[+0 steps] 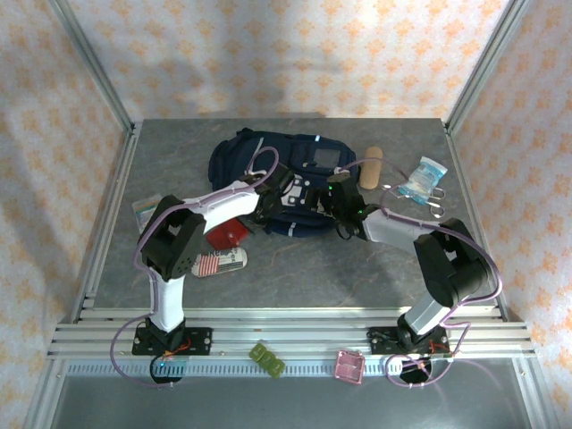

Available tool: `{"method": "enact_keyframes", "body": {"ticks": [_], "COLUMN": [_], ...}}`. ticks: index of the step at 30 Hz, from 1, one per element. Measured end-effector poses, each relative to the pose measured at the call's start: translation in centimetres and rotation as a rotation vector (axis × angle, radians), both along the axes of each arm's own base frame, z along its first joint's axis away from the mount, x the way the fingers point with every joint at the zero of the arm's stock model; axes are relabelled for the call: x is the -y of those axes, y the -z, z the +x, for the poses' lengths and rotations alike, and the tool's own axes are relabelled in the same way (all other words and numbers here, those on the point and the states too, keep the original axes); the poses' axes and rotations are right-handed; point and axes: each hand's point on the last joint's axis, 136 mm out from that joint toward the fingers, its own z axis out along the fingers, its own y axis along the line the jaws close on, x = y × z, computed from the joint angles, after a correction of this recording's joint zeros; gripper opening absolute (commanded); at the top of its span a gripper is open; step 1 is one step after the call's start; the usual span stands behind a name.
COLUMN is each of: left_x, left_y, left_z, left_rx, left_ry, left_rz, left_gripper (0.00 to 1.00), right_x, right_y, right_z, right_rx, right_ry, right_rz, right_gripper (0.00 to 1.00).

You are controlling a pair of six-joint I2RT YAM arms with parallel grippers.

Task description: Pack the student bag

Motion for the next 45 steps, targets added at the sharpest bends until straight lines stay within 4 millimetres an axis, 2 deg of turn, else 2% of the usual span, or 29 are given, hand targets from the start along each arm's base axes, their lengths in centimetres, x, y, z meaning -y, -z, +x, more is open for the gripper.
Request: {"method": "enact_keyframes", "body": {"ticks": [2, 5, 9, 12, 17, 18, 20, 22, 25, 39, 45], "left_x": [-0.1, -0.2, -0.4, -0.4, -0.4, -0.4, -0.4, -0.6, -0.7, -0.6, -0.7], "left_y": [0.2, 0.6, 1.2, 1.3, 1.3, 1.3, 1.2, 1.2, 1.2, 1.3, 0.8], "left_z": [-0.1, -0.3, -0.3, -0.2, -0.3, -0.3, -0.3, -0.4, -0.5, -0.7, -0.8], "left_rx": [-0.003, -0.008, -0.011, -0.008, -0.007, -0.007, -0.004, -0.005, -0.013, -0.022, -0.034], "left_ry": [0.002, 0.009, 0.001, 0.000, 0.000, 0.000, 0.001, 0.002, 0.011, 0.052, 0.070], "left_rz": [0.005, 0.006, -0.010, -0.014, -0.017, -0.018, -0.020, -0.019, -0.019, 0.067, 0.090], "left_gripper": [0.31, 0.17, 0.10, 0.12, 0.06, 0.09, 0.24, 0.34, 0.36, 0.21, 0.08], "right_x": [0.0, 0.0, 0.0, -0.1, -0.1, -0.1, -0.1, -0.1, -0.1, -0.2, -0.4], "right_y": [0.0, 0.0, 0.1, 0.1, 0.1, 0.1, 0.1, 0.1, 0.1, 0.1, 0.1], "right_z": [0.0, 0.0, -0.1, -0.1, -0.1, -0.1, -0.1, -0.1, -0.1, -0.2, -0.2], "right_rx": [-0.001, -0.002, -0.003, -0.003, -0.005, -0.005, -0.005, -0.005, -0.005, -0.007, -0.009], "right_ry": [0.000, -0.002, -0.003, -0.003, 0.001, 0.001, 0.001, 0.003, 0.004, 0.004, -0.001], "right_rz": [0.000, 0.001, 0.002, 0.002, 0.007, 0.008, 0.009, 0.012, 0.014, 0.027, 0.041], "right_gripper": [0.66, 0.66, 0.66, 0.66, 0.66, 0.66, 0.66, 0.66, 0.66, 0.66, 0.66]}}
